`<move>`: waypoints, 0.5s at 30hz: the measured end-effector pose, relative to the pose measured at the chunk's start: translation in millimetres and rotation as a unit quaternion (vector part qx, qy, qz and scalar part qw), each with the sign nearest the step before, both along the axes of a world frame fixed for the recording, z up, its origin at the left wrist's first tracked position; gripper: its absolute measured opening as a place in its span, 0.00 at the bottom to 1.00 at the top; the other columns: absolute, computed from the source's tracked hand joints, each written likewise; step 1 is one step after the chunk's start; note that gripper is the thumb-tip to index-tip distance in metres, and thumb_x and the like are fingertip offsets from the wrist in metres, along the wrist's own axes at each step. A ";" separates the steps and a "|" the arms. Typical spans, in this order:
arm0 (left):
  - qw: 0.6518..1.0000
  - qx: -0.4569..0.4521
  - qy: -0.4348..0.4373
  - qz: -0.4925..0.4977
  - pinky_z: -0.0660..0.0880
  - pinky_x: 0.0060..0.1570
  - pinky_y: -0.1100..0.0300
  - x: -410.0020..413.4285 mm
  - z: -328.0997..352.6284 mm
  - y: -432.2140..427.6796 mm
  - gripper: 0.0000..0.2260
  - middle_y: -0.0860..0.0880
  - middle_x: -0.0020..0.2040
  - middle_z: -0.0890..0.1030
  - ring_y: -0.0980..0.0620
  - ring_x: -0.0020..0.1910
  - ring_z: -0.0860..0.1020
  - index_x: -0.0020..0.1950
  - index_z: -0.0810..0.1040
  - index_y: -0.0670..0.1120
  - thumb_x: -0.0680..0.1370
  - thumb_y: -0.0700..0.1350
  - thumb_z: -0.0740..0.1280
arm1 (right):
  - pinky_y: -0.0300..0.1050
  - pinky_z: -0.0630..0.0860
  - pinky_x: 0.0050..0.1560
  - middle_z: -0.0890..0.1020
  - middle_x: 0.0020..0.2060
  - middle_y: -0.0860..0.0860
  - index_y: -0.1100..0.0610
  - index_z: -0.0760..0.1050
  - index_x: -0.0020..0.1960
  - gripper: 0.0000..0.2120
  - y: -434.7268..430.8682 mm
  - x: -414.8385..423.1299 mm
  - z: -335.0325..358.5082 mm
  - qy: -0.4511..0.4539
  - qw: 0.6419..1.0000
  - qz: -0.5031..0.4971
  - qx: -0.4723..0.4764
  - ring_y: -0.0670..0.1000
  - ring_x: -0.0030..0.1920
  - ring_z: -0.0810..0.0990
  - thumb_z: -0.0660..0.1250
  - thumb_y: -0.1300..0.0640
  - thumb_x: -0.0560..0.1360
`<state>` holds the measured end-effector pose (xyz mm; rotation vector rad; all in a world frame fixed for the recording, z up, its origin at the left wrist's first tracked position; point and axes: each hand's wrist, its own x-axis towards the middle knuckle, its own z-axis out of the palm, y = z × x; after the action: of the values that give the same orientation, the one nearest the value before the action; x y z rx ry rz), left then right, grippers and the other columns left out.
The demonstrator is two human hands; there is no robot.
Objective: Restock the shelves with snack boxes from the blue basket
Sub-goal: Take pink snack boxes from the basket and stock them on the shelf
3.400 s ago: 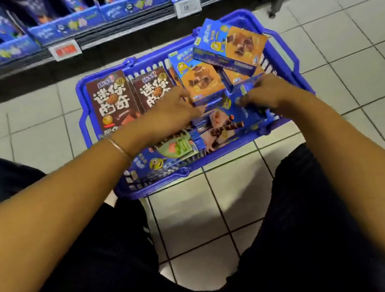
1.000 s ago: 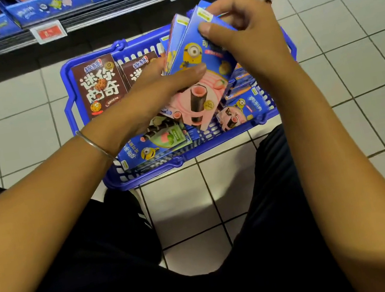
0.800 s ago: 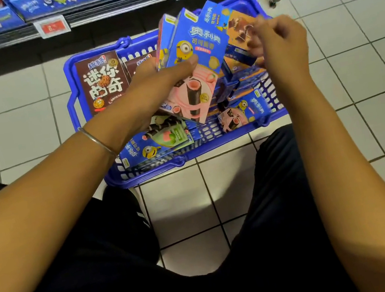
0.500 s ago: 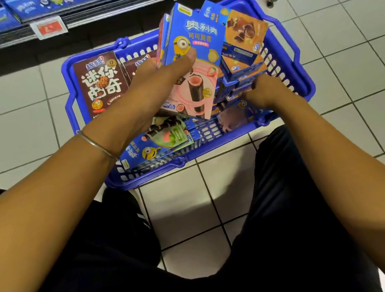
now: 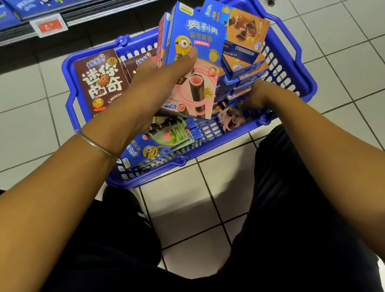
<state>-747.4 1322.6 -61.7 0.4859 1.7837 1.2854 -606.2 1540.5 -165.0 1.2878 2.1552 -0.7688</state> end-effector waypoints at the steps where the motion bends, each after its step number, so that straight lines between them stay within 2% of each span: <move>1: 1.000 -0.002 0.001 0.001 0.77 0.68 0.43 -0.2 -0.2 -0.3 0.19 0.51 0.58 0.87 0.49 0.57 0.85 0.66 0.81 0.48 0.80 0.57 0.71 | 0.53 0.80 0.48 0.82 0.38 0.57 0.62 0.79 0.50 0.13 -1.1 0.5 -1.3 -0.009 1.000 0.010 0.015 0.58 0.39 0.83 0.73 0.52 0.74; 2: 1.000 -0.004 0.002 0.000 0.76 0.68 0.43 0.0 -0.4 -0.6 0.19 0.51 0.59 0.87 0.49 0.58 0.85 0.66 0.81 0.48 0.80 0.57 0.71 | 0.56 0.80 0.54 0.83 0.42 0.58 0.61 0.78 0.52 0.15 -2.7 0.7 -1.7 -0.023 0.999 0.023 0.035 0.60 0.45 0.83 0.74 0.51 0.73; 3: 1.000 -0.006 0.003 -0.001 0.76 0.68 0.43 0.1 -0.5 -0.8 0.19 0.51 0.59 0.86 0.50 0.58 0.85 0.66 0.81 0.48 0.80 0.57 0.71 | 0.57 0.80 0.56 0.82 0.45 0.58 0.61 0.77 0.53 0.17 -4.5 0.1 -1.1 -0.037 0.997 0.035 0.053 0.61 0.47 0.83 0.75 0.50 0.72; 5: 1.000 -0.011 0.005 -0.001 0.75 0.69 0.43 0.7 -0.6 -1.6 0.19 0.52 0.59 0.86 0.50 0.59 0.84 0.66 0.81 0.48 0.80 0.57 0.71 | 0.51 0.80 0.44 0.81 0.42 0.57 0.61 0.76 0.51 0.16 -7.5 -3.1 1.6 -0.046 0.997 0.040 0.055 0.59 0.42 0.82 0.77 0.54 0.71; 7: 1.000 -0.009 0.009 -0.004 0.76 0.68 0.44 1.4 0.1 -2.9 0.18 0.52 0.58 0.87 0.52 0.58 0.85 0.66 0.81 0.49 0.81 0.57 0.70 | 0.45 0.74 0.32 0.79 0.37 0.56 0.61 0.75 0.46 0.12 -7.4 -5.4 1.4 -0.040 0.998 0.026 0.034 0.55 0.34 0.79 0.77 0.58 0.71; 9: 1.000 -0.007 0.008 -0.006 0.78 0.66 0.44 1.5 1.1 -4.1 0.18 0.52 0.57 0.87 0.51 0.56 0.86 0.66 0.81 0.48 0.81 0.57 0.70 | 0.42 0.70 0.28 0.80 0.36 0.57 0.60 0.74 0.43 0.10 -7.3 -4.1 2.2 -0.021 0.999 0.018 0.026 0.54 0.31 0.79 0.76 0.61 0.71; 11: 1.000 -0.004 0.006 -0.008 0.80 0.64 0.45 1.0 1.5 -5.6 0.18 0.51 0.57 0.87 0.51 0.55 0.86 0.66 0.80 0.48 0.81 0.56 0.70 | 0.40 0.69 0.29 0.79 0.38 0.57 0.60 0.72 0.43 0.09 -6.3 -1.2 6.7 0.015 0.999 0.026 0.030 0.55 0.33 0.79 0.74 0.62 0.71; 13: 1.000 -0.006 0.003 -0.002 0.81 0.62 0.46 -0.8 1.4 -6.5 0.20 0.51 0.57 0.87 0.50 0.54 0.87 0.67 0.80 0.47 0.80 0.57 0.71 | 0.42 0.69 0.34 0.79 0.44 0.56 0.59 0.73 0.48 0.10 -3.8 0.8 17.4 0.062 0.996 0.041 0.040 0.56 0.41 0.78 0.73 0.61 0.72; 15: 1.000 -0.008 -0.010 0.008 0.82 0.59 0.47 -2.3 1.9 -6.6 0.21 0.50 0.55 0.88 0.49 0.52 0.87 0.66 0.80 0.48 0.79 0.59 0.71 | 0.43 0.70 0.37 0.79 0.48 0.54 0.56 0.75 0.52 0.11 -0.8 2.0 36.3 0.129 0.990 0.042 0.031 0.53 0.44 0.78 0.74 0.58 0.73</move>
<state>-749.7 1315.9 -59.8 0.4480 1.7827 1.2826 -604.2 1539.7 -128.6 1.1740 2.4377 -0.8819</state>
